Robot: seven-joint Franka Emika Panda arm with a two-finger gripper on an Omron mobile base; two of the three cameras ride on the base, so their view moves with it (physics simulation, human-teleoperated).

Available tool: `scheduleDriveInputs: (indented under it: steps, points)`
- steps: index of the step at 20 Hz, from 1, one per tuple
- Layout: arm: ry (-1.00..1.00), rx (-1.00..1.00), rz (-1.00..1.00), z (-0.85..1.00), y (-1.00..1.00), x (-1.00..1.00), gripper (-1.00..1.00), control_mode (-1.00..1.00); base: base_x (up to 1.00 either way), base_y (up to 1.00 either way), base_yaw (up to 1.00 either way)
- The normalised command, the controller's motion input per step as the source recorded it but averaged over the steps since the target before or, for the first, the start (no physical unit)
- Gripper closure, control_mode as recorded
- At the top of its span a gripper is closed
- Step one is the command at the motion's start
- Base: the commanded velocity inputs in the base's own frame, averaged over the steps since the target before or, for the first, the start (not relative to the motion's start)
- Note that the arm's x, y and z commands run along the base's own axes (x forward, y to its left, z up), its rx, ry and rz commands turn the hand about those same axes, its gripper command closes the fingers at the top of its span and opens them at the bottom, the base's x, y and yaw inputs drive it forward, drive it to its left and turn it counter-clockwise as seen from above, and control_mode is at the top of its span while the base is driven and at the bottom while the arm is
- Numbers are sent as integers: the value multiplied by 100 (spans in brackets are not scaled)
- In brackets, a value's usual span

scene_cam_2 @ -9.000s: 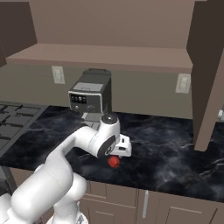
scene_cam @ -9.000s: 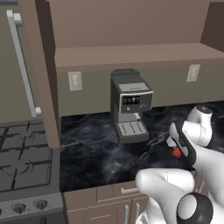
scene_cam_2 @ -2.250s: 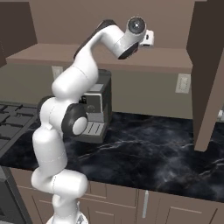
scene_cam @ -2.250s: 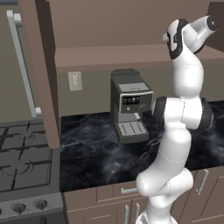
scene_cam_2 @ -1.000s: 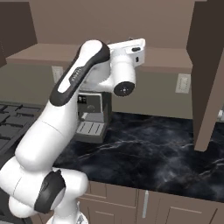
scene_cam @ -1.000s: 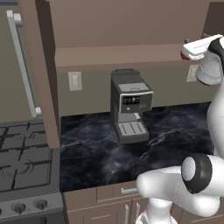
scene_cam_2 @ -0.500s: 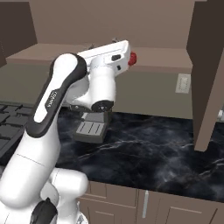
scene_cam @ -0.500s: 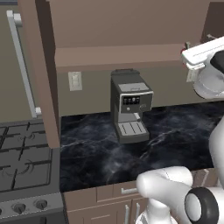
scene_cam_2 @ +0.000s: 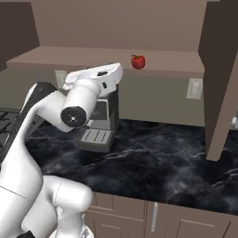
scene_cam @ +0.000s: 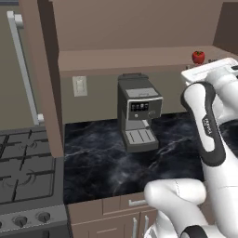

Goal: Pick the bell pepper from the counter and place it in the cabinet. Then close the cabinet.

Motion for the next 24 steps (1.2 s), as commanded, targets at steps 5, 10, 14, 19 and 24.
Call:
scheduleDriveInputs:
  steps: [5,10,14,19,24]
  points:
    - [41,-5,0,0,28,-2,-100,-100,0,0,0]
    - [16,-10,0,-5,24,0,-100,-100,0,0,0]
    - [-3,0,0,-41,-3,-16,-100,-100,0,0,0]
    - [-19,0,0,-76,-16,-41,-100,-100,0,0,0]
    - [-22,0,0,-79,-20,-36,-100,-100,0,0,0]
